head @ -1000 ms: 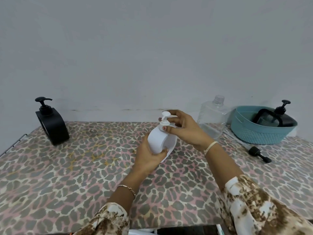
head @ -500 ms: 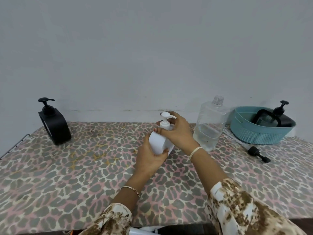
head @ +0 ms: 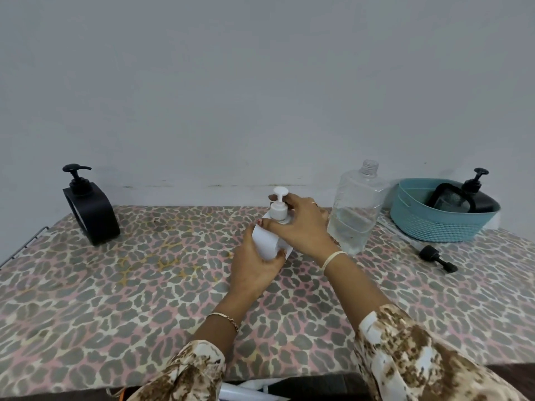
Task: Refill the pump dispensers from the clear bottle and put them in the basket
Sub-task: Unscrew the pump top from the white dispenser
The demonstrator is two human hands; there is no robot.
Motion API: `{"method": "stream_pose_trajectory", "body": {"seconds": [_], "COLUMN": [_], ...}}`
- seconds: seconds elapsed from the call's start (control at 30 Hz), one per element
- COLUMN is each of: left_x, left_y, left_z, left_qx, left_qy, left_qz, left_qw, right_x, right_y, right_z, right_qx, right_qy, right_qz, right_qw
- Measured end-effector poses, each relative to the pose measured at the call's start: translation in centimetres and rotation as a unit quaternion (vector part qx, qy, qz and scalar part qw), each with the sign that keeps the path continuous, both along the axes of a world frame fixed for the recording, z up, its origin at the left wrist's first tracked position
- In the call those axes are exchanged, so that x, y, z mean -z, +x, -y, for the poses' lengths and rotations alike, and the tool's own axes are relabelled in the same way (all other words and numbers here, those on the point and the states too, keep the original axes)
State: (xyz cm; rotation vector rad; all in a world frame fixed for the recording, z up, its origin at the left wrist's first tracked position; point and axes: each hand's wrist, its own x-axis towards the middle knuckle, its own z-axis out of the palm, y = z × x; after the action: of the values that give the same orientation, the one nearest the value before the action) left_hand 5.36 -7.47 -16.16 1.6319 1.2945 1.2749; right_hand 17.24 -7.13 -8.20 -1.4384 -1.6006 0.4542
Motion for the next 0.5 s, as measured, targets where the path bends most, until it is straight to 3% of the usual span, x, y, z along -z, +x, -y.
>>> {"method": "stream_pose_trajectory", "body": {"seconds": [0.07,0.13,0.33,0.5], "left_x": [0.2,0.3,0.3,0.1], "left_y": [0.0,0.1,-0.1,-0.1], "left_z": [-0.2,-0.3,-0.3,-0.2], "left_qx": [-0.007,-0.011,-0.017,-0.02], "left_qy": [0.0,0.007,0.016,0.017], "left_qz": [-0.006,-0.014,-0.024,-0.026], "left_qw": [1.0,1.0,0.999,0.999], "right_x": [-0.3,-0.7,-4.2,-7.1], "right_y": [-0.3,0.0,1.5,3.8], "right_z": [-0.2,-0.2,0.8,2.4], "right_qx": [0.063,0.075,0.038,0.041], "right_qy": [0.02,0.023,0.005,0.019], "right_qz": [0.059,0.062,-0.062,-0.111], "right_qw": [0.996,0.995,0.997,0.993]}}
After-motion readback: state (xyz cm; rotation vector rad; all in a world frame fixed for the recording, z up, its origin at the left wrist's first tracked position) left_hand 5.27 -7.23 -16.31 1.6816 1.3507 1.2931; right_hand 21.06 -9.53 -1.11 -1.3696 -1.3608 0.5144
